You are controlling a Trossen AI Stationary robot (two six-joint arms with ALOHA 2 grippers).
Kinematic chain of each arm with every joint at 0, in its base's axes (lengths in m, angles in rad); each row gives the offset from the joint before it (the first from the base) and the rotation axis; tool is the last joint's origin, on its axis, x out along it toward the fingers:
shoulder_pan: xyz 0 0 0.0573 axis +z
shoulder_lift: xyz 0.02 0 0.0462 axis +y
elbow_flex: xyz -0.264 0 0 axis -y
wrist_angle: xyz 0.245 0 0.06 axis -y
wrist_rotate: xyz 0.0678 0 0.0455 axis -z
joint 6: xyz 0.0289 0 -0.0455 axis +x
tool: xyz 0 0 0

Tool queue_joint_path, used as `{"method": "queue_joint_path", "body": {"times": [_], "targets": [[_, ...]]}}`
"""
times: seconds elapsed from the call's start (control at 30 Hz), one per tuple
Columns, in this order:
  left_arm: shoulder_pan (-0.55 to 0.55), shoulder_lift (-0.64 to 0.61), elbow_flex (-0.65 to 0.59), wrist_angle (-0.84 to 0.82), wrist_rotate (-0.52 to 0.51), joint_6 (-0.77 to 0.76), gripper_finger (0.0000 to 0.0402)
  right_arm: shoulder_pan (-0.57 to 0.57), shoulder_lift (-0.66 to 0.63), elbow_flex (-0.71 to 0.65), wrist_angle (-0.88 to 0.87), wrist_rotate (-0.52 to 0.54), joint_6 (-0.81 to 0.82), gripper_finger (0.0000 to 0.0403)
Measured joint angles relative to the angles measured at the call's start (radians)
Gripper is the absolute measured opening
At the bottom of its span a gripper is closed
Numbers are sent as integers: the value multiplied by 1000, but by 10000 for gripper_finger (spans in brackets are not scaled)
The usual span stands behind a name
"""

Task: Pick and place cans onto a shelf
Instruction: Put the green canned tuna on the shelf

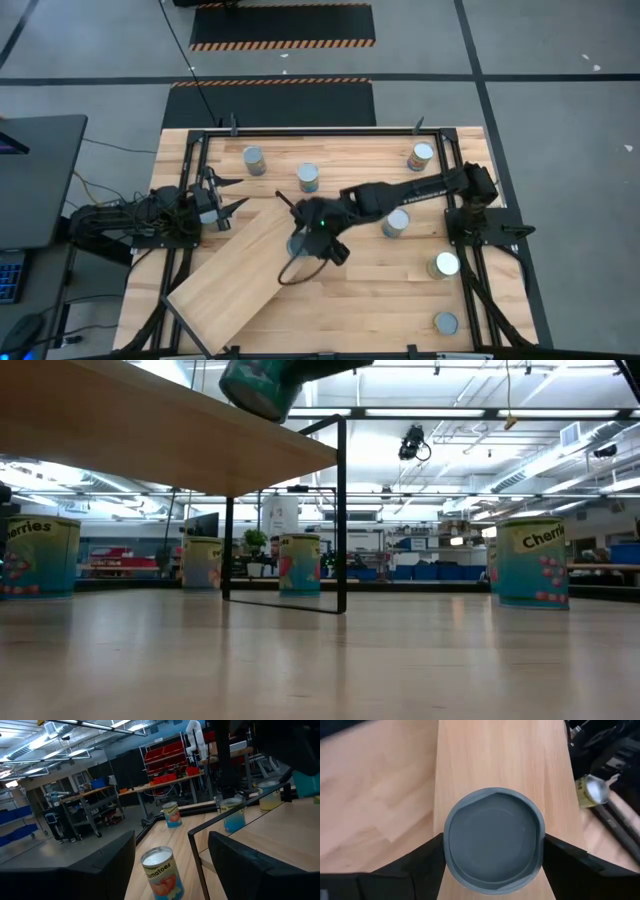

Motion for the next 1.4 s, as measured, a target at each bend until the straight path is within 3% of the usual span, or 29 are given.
{"method": "queue_joint_path", "body": {"times": [0.1,0.27,0.47,0.67,0.9,1.27,1.4], "targets": [[0,0,0,0,0,0,256,-29,-2,-21,7,-80,14,298],[0,0,0,0,0,0,256,-38,-1,-61,12,-98,6,301],[0,0,0,0,0,0,256,-34,-1,-68,55,-22,52,320],[0,0,0,0,0,0,256,-13,-1,-68,67,-20,45,358],[0,0,0,0,0,0,256,26,-22,-58,75,60,41,361],[0,0,0,0,0,0,256,124,-2,-58,156,94,437,342],[0,0,0,1,0,0,256,147,38,-69,215,136,513,316]]}}
